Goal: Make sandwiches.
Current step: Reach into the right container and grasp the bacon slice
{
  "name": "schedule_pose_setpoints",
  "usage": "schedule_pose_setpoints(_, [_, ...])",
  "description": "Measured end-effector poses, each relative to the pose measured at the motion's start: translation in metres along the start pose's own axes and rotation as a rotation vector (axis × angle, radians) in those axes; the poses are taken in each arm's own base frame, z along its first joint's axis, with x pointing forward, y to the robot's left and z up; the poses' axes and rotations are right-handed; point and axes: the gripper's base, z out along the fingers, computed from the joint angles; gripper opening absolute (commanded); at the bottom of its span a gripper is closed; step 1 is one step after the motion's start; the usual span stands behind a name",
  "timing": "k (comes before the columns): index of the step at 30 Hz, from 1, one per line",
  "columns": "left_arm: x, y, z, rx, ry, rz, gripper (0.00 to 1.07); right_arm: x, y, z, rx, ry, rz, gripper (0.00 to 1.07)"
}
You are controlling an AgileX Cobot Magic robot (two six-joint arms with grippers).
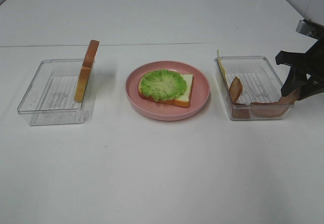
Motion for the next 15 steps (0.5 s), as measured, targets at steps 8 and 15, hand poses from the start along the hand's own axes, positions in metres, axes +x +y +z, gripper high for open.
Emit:
schedule_pose_setpoints(8, [0.0,0.0,0.0,0.0,0.0,0.0,0.88,-0.0005,-0.0006,0.0,0.007,-0.006,0.01,0.0])
schedule_pose_setpoints(15, [0.0,0.0,0.0,0.0,0.0,0.0,0.88,-0.0004,-0.0006,0.0,0.007,-0.005,0.01,0.0])
